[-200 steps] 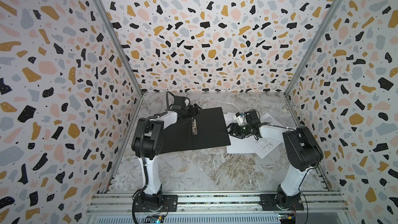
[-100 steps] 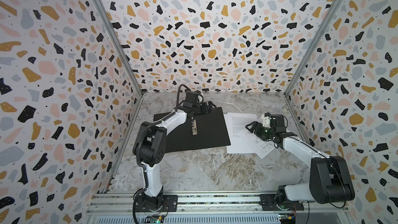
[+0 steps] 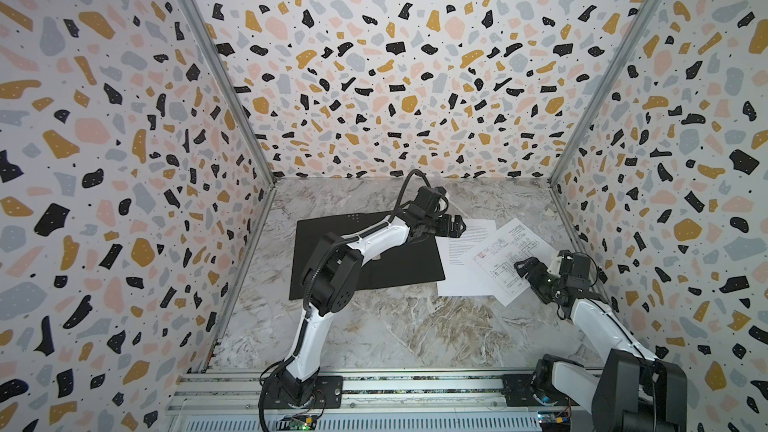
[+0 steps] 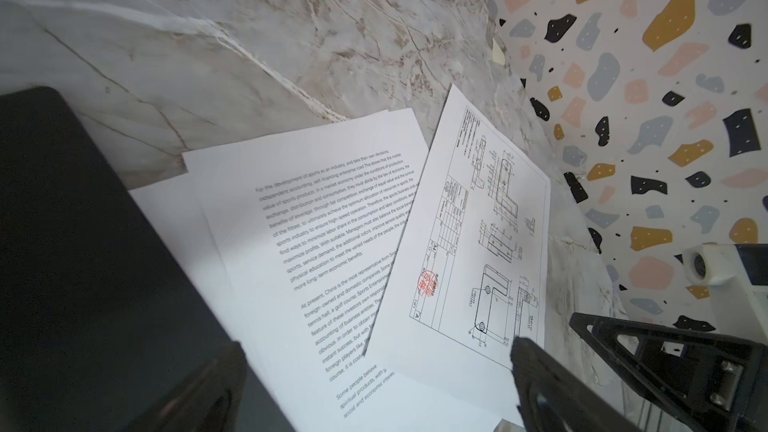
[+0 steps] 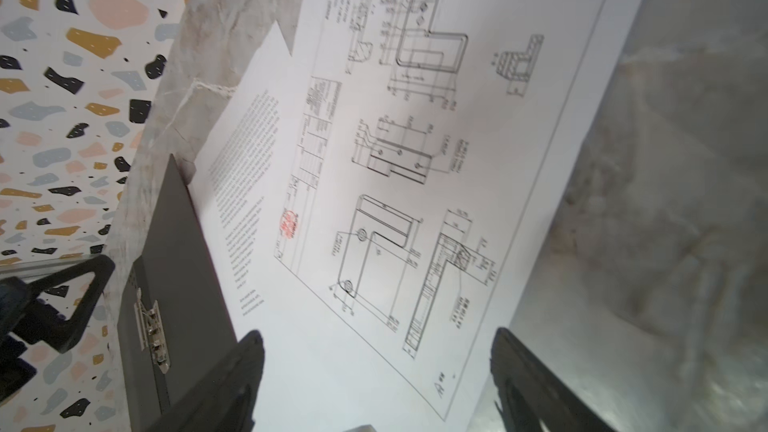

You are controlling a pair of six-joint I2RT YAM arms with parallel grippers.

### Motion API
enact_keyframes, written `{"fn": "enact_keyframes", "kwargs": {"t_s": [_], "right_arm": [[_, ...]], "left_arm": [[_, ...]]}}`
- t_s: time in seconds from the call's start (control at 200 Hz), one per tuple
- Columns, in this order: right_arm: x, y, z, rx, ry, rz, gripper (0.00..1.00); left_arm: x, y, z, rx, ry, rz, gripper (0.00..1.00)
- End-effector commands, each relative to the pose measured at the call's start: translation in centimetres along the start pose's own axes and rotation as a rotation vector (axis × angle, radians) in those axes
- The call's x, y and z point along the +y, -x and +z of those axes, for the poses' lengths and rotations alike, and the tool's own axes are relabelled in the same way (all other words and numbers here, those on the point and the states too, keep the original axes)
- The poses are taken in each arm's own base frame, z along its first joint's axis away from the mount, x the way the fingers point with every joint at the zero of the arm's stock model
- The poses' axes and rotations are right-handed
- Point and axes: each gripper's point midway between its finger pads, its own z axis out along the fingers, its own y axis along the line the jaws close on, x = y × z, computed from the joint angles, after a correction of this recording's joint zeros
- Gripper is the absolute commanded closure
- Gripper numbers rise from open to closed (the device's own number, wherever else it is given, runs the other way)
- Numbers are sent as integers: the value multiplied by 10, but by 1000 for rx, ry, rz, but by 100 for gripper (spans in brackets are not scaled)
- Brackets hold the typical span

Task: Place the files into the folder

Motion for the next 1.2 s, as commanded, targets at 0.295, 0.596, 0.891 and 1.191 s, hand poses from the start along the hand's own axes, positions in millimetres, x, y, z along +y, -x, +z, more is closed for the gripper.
{"fn": "enact_keyframes", "kwargs": {"t_s": [0.295, 0.596, 0.891, 1.191], "right_arm": [[-18, -28, 3, 46, 32, 40, 14], [-17, -33, 12, 65, 86, 47, 16], [-11, -33, 13, 80, 142, 48, 20], [4, -19, 5, 42, 220, 29, 27]], "left_arm": [[-10, -45, 26, 126, 10, 80, 0], [-14, -68, 41, 192, -7, 89, 0], [-24, -81, 64, 230, -32, 96, 0], [-23, -96, 77, 268, -19, 111, 0]]}}
